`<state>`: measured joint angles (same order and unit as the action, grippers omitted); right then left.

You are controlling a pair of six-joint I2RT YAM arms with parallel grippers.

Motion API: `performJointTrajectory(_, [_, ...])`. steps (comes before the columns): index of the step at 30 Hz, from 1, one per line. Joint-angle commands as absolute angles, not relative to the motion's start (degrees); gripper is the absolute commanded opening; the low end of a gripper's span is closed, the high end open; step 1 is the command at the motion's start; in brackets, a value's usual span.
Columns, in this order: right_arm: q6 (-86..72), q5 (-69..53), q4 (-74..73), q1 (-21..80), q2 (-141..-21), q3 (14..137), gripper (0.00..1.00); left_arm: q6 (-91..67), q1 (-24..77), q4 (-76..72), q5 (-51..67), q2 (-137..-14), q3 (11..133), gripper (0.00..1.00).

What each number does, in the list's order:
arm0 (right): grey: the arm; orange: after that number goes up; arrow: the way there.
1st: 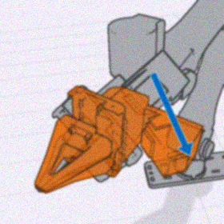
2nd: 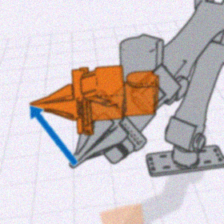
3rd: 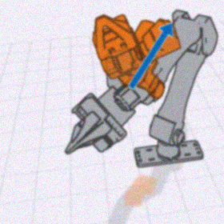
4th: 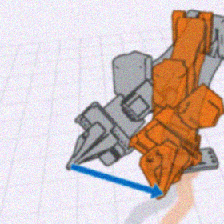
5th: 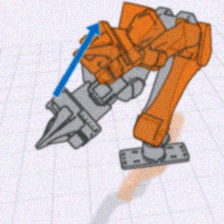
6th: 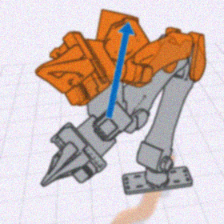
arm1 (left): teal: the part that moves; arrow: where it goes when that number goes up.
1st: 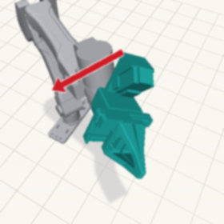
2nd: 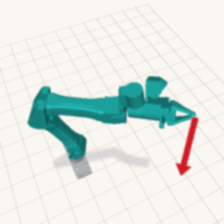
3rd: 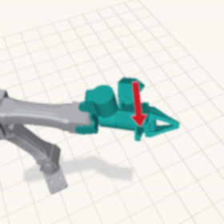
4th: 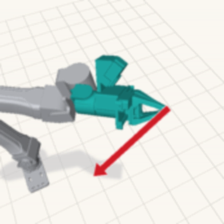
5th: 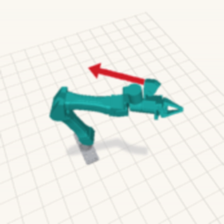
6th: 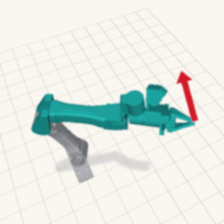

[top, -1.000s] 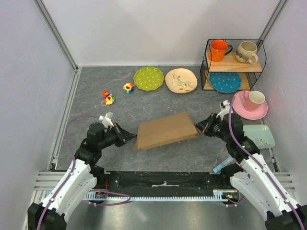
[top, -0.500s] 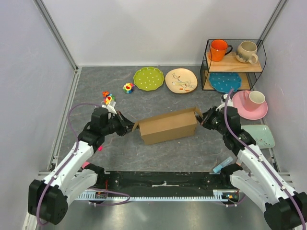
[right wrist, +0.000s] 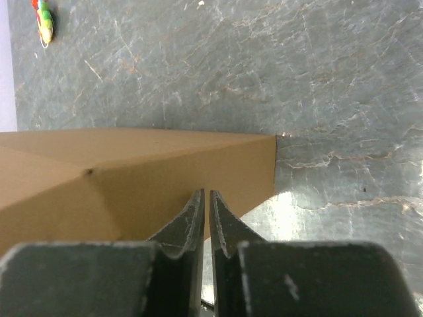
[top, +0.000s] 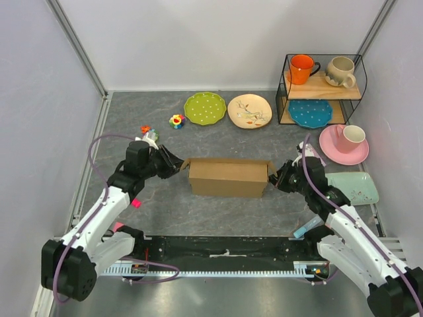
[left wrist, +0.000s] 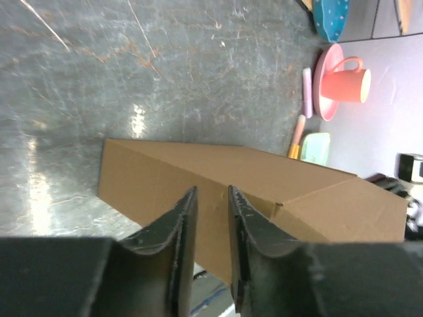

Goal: Fold the paper box

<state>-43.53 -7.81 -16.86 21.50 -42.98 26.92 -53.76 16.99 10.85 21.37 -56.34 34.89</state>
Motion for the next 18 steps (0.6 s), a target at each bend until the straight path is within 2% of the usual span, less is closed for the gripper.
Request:
performJointTrajectory(1, [-35.4,1.5,-34.0,22.5,-39.8,38.7,0.2,-45.7,17.0,21.1,9.6,-51.0,42.4,0.37])
performJointTrajectory(2, [-34.4,3.3,-36.4,22.5,-39.4,41.9,0.31,-45.0,16.9,22.2,8.3,-50.5,43.2,0.4])
performJointTrajectory(3, [-33.7,4.9,-40.0,22.5,-38.7,43.3,0.36,-43.8,16.7,23.9,7.2,-49.8,43.9,0.45])
performJointTrajectory(5, [-33.1,8.1,-42.6,22.6,-38.6,46.9,0.48,-43.0,16.4,25.3,4.6,-49.7,46.0,0.49])
performJointTrajectory(10, [-33.0,11.3,-46.7,22.5,-39.1,52.4,0.54,-41.6,16.1,27.5,1.1,-49.7,48.3,0.52])
performJointTrajectory(15, [-26.7,-2.3,-39.4,22.5,-37.9,52.3,0.61,-39.7,16.0,25.8,3.3,-46.3,47.4,0.5])
performJointTrajectory(18, [-23.8,-4.9,-39.9,22.4,-41.4,53.3,0.61,-37.8,16.0,24.6,5.4,-43.8,46.8,0.48])
